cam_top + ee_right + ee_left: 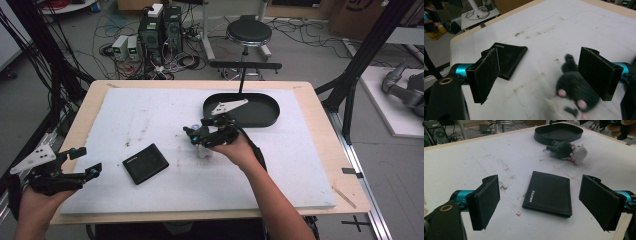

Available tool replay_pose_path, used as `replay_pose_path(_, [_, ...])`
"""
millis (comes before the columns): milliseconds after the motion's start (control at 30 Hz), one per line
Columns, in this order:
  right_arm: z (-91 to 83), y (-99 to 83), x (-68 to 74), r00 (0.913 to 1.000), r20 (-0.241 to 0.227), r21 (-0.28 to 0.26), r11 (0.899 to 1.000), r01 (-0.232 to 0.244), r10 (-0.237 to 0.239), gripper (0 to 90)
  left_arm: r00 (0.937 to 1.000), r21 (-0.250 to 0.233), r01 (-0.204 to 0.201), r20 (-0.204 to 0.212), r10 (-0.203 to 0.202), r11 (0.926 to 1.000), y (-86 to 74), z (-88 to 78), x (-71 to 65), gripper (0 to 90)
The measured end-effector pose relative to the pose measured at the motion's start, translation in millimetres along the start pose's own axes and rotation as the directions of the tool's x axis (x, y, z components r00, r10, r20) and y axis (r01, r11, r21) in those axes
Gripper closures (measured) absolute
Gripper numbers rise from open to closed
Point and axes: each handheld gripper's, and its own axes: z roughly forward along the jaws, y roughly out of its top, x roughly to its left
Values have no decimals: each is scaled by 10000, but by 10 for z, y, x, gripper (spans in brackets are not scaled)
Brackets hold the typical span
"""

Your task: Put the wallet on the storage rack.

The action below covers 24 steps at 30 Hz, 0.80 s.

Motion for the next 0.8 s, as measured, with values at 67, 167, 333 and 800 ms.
replay_pose_path(67, [172, 59, 69, 9997, -248, 257, 9997, 49, -43, 179, 10000, -26, 37, -87, -37, 10000, -14, -46, 1, 169])
replay_pose_path(167, [295, 83, 105, 9992, -376, 460, 9988, 145, -128, 179, 9998, -78, 114, -182, -116, 9999, -37, -103, 1, 169])
replay_pose_path(333, [585, 105, 193, 9980, -620, 923, 9956, 171, -113, 179, 9995, -77, 158, -260, -160, 9998, -70, -175, -13, 169])
replay_pose_path(800, [1119, 123, 449, 9987, -514, 2032, 9790, 150, -46, 179, 9987, -201, 279, -424, -288, 9994, -111, -313, -23, 170])
